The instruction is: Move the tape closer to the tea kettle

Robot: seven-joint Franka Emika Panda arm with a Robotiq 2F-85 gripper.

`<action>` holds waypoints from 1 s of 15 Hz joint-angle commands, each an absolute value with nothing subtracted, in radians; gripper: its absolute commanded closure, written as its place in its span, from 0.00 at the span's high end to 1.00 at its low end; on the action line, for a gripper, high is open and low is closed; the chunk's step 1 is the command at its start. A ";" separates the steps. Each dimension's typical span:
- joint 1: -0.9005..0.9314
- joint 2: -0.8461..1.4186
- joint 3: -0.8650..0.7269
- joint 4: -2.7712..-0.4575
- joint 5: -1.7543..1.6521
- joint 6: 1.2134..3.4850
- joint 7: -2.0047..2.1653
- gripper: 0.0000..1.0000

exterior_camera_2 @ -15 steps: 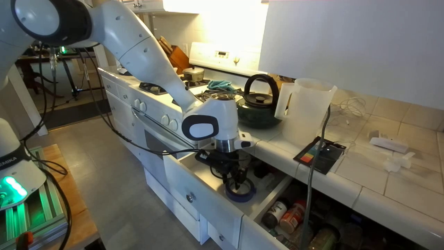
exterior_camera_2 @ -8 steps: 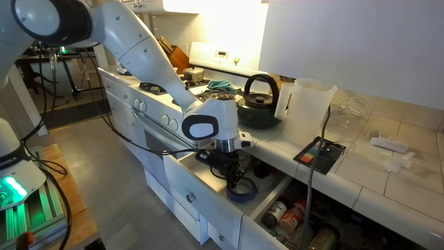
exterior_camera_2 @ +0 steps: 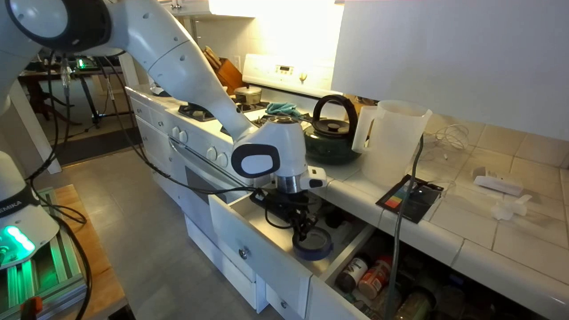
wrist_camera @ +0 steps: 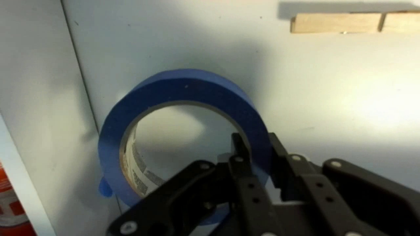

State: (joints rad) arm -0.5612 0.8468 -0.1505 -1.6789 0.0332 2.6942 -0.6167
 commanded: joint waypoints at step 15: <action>-0.429 0.404 -0.205 -2.051 0.010 2.809 -0.263 0.05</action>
